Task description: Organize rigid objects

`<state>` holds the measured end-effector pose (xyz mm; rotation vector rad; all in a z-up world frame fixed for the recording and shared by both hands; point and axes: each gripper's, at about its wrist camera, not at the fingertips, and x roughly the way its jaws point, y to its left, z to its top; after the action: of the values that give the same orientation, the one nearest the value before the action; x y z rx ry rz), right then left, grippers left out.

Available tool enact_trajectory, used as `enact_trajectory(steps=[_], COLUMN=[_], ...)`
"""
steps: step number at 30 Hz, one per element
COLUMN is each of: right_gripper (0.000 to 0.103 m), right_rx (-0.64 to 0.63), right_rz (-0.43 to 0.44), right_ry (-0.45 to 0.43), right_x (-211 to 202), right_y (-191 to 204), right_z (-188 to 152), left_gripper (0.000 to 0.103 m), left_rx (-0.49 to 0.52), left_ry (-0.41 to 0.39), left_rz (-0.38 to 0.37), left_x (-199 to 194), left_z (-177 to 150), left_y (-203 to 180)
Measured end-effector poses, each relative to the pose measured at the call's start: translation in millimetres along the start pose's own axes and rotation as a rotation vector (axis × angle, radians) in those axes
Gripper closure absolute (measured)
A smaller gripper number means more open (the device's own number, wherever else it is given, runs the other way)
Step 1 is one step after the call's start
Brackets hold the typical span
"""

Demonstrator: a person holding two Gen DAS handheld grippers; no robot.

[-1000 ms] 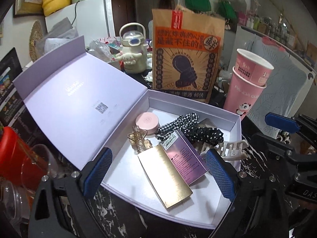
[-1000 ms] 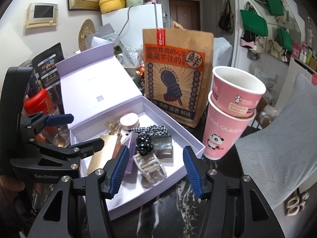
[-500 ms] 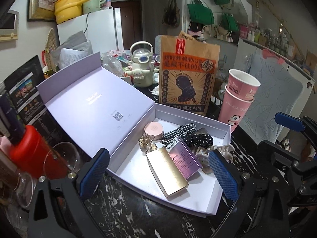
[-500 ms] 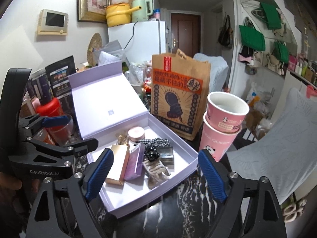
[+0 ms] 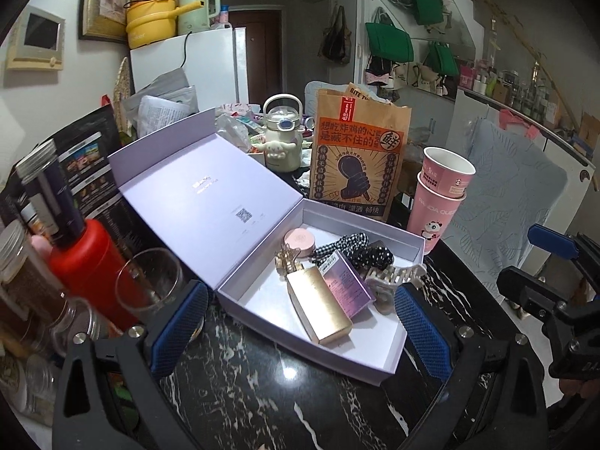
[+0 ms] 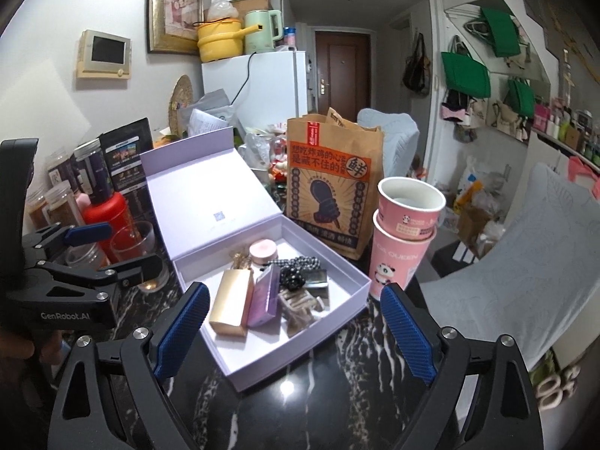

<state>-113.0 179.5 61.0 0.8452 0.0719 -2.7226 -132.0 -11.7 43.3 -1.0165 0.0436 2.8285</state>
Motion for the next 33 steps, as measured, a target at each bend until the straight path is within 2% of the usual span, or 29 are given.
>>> enact_trajectory(steps=[19, 33], right_gripper=[0.009, 0.009], right_rx=[0.041, 0.036], right_rz=[-0.017, -0.02], right_ry=[0.024, 0.027], right_x=[-22.1, -26.6], right_y=[15.7, 16.9], right_z=[-22.7, -25.3], left_gripper=[0.001, 0.001], left_rx=[-0.012, -0.026], left_ry=[0.002, 0.002], left_rz=[0.054, 0.064], left_x=[-28.6, -32.8], left_z=[-28.3, -31.7], left_y=[2.5, 5.9])
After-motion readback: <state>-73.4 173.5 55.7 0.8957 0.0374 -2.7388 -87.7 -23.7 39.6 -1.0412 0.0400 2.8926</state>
